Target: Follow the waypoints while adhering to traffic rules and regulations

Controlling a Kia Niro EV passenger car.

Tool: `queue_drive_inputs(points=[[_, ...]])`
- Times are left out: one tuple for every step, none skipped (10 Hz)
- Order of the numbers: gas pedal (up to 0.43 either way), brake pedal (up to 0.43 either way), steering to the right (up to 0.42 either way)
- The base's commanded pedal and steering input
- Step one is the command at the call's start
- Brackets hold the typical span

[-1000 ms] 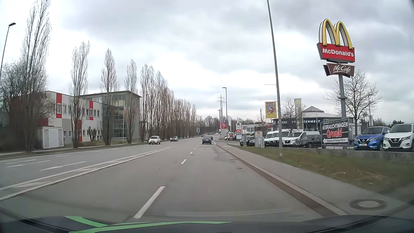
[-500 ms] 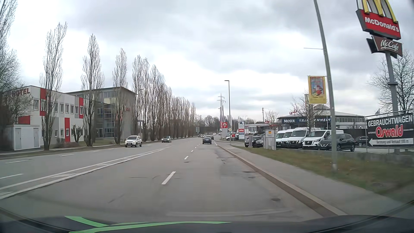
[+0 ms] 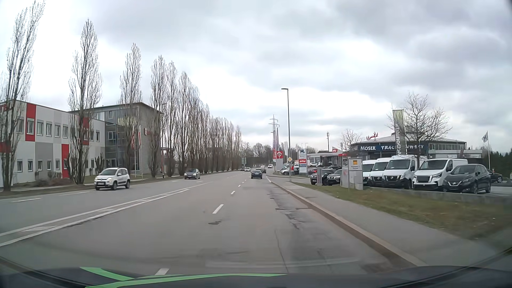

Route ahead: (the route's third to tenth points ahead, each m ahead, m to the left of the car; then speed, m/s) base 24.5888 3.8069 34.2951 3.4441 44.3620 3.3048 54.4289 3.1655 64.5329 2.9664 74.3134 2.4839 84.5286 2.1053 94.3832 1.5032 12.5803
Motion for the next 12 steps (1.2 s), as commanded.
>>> queue_drive_inputs(points=[[0.047,0.0,0.0],[0.047,0.0,-0.001],[0.047,0.0,-0.001],[0.047,0.0,-0.001],[0.047,0.0,-0.001],[0.047,0.0,-0.001],[0.059,0.0,-0.001],[0.059,0.0,-0.001],[0.059,0.0,-0.001],[0.059,0.0,-0.001],[0.059,0.0,-0.001],[0.059,0.0,-0.001]])
